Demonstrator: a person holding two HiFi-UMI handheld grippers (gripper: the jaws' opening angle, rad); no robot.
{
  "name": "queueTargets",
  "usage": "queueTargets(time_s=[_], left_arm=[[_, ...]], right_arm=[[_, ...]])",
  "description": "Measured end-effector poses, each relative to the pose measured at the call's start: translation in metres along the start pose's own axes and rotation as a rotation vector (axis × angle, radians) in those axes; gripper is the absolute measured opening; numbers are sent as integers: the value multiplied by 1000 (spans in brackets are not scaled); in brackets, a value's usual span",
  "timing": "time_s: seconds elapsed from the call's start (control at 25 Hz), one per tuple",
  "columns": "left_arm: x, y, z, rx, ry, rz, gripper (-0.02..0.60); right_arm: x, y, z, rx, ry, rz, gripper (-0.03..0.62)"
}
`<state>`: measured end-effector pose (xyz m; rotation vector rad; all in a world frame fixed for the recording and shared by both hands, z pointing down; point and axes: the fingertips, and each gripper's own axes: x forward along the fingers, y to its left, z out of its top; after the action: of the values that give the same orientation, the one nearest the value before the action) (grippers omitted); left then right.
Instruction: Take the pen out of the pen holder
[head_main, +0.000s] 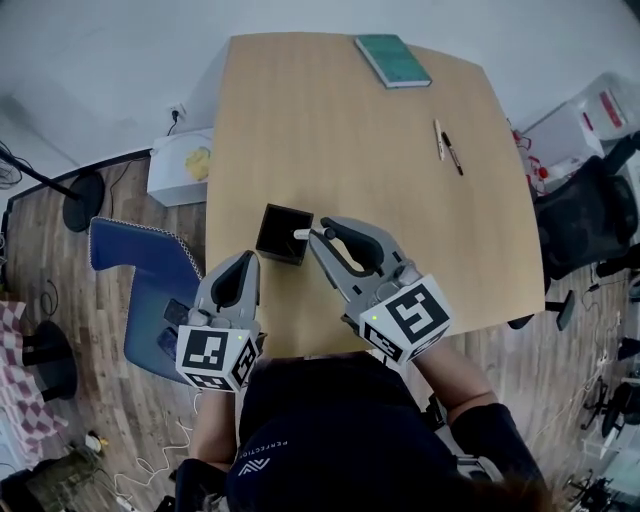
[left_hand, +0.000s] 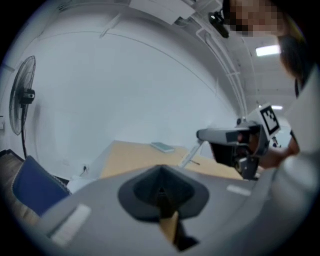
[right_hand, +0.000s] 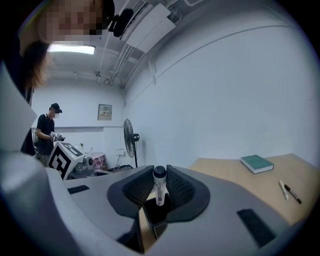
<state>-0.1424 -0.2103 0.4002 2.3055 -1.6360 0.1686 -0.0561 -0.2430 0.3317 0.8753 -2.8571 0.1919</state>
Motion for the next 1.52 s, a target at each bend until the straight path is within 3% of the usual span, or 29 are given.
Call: queueTargets(time_s=[0.36, 0.8, 1.52], left_arm=[[12, -23, 21, 34, -48, -63, 5], [19, -45, 14, 39, -32, -107, 5], [17, -57, 1, 35, -1, -95, 5]], right_arm=[[-42, -23, 24, -10, -80, -102, 69], [-83, -46, -10, -8, -30, -231, 69], [-102, -61, -59, 71, 45, -278, 69]])
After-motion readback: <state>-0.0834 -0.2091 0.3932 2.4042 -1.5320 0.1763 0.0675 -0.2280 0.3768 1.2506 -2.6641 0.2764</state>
